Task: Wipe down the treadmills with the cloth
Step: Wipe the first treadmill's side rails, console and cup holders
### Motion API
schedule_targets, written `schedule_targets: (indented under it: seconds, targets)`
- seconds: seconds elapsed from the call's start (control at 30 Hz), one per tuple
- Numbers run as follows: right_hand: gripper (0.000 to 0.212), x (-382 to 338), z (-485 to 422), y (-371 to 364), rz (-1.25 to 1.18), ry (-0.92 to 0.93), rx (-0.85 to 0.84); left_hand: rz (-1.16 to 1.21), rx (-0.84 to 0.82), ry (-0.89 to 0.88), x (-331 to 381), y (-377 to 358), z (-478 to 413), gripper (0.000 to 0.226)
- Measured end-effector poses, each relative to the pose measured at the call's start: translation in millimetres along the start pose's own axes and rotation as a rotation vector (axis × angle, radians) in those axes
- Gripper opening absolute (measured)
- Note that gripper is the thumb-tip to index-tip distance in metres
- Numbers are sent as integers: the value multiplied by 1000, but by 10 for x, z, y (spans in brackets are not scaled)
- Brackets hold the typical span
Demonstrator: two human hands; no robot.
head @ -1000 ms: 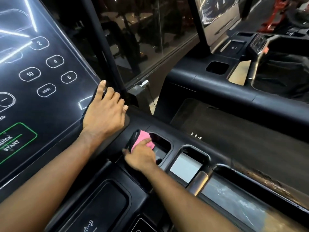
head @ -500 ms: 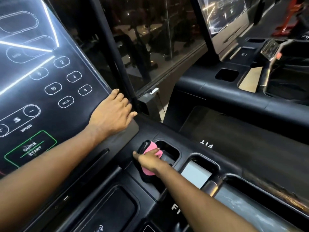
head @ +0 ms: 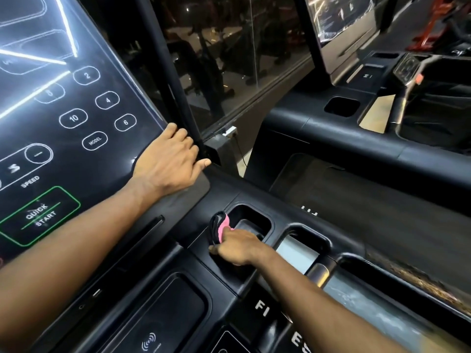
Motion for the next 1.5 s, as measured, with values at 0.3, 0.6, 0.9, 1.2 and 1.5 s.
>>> schedule_targets:
  seconds: [0.3, 0.6, 0.9, 1.2, 1.5]
  targets:
    - [114, -208, -230, -5, -535, -235, 87, 10, -11, 11, -8, -32, -11, 76]
    - [87, -75, 115, -19, 66, 36, 161, 2, -23, 13, -1, -9, -8, 79]
    - [51, 255, 624, 186, 653, 312, 226, -18, -24, -14, 30, -42, -12, 81]
    - [88, 437, -3, 429, 981, 78, 12, -13, -19, -5, 12, -115, -18, 83]
    - [50, 179, 281, 87, 44, 161, 203, -4, -14, 0, -1, -132, -28, 85]
Point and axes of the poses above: each hand's wrist, its own z-axis away from the middle knuckle, its own y-axis out of the back of the hand, x = y × z, the point moved 7 cm from there along -z, towards the middle knuckle, and after that the axes turned 12 degrees about -y, right-handed, at the moved point
